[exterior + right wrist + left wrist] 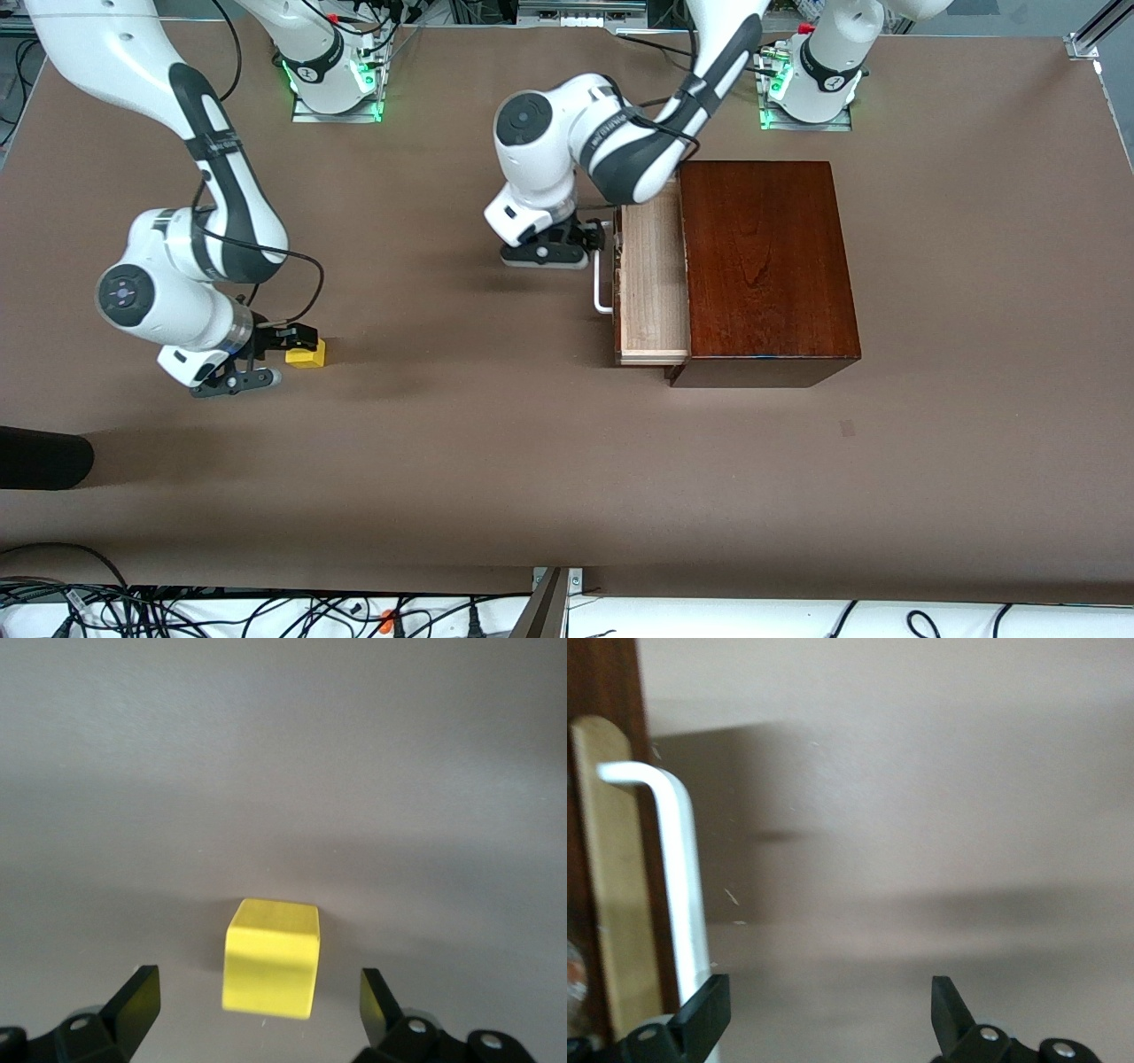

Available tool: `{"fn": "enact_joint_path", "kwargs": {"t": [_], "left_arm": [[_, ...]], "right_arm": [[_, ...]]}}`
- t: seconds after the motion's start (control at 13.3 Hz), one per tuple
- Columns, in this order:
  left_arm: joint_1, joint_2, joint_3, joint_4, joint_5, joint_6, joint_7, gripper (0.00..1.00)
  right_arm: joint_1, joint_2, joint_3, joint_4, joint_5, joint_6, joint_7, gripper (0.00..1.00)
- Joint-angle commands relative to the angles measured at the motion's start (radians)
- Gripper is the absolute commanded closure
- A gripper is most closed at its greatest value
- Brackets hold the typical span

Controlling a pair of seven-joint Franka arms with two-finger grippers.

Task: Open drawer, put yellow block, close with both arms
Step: 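Grasp the yellow cube with the right gripper while the left gripper withdraws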

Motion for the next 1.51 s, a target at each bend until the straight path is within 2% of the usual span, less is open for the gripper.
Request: {"fn": "enact_joint_path", "kwargs": {"t": [0.0, 0.15, 0.38, 0.45, 0.6, 0.9, 0.98, 1.21, 1.36, 1.43], "left_arm": [[-0.010, 0.034, 0.004, 0.055, -0.030, -0.014, 0.008, 0.00], [0.003, 0.012, 0.007, 0.090, -0.024, -0.026, 0.009, 0.00], [0.045, -0.084, 0.015, 0.102, -0.024, -0.165, 0.032, 0.00], [0.082, -0.127, 0.015, 0.102, -0.024, -0.205, 0.063, 0.00], [0.170, -0.212, 0.015, 0.101, -0.027, -0.323, 0.182, 0.00], [0.363, -0.327, 0.013, 0.101, -0.033, -0.486, 0.435, 0.00], [0.410, -0.351, 0.013, 0.101, -0.036, -0.509, 0.489, 0.00], [0.538, -0.385, 0.007, 0.101, -0.042, -0.573, 0.609, 0.00], [0.627, -0.396, 0.010, 0.101, -0.064, -0.578, 0.805, 0.00], [0.670, -0.402, 0.013, 0.095, -0.097, -0.573, 0.862, 0.00]], "right_arm": [[-0.001, -0.016, 0.002, -0.085, 0.014, 0.107, -0.032, 0.00], [0.003, 0.000, 0.002, -0.088, 0.011, 0.111, -0.044, 0.03], [0.003, 0.010, 0.001, -0.086, 0.011, 0.118, -0.069, 0.35], [0.003, 0.019, 0.001, -0.086, 0.011, 0.128, -0.069, 0.40], [0.001, 0.052, -0.001, -0.086, 0.012, 0.182, -0.084, 0.41], [-0.004, 0.046, -0.002, -0.051, 0.014, 0.161, -0.121, 0.93], [-0.004, 0.030, -0.001, -0.022, 0.014, 0.109, -0.118, 0.99], [0.018, 0.023, 0.002, 0.167, 0.006, -0.145, -0.122, 0.99], [0.102, 0.027, 0.002, 0.299, 0.003, -0.310, -0.125, 0.99], [0.158, 0.027, 0.002, 0.361, -0.029, -0.356, -0.148, 0.99]]}}
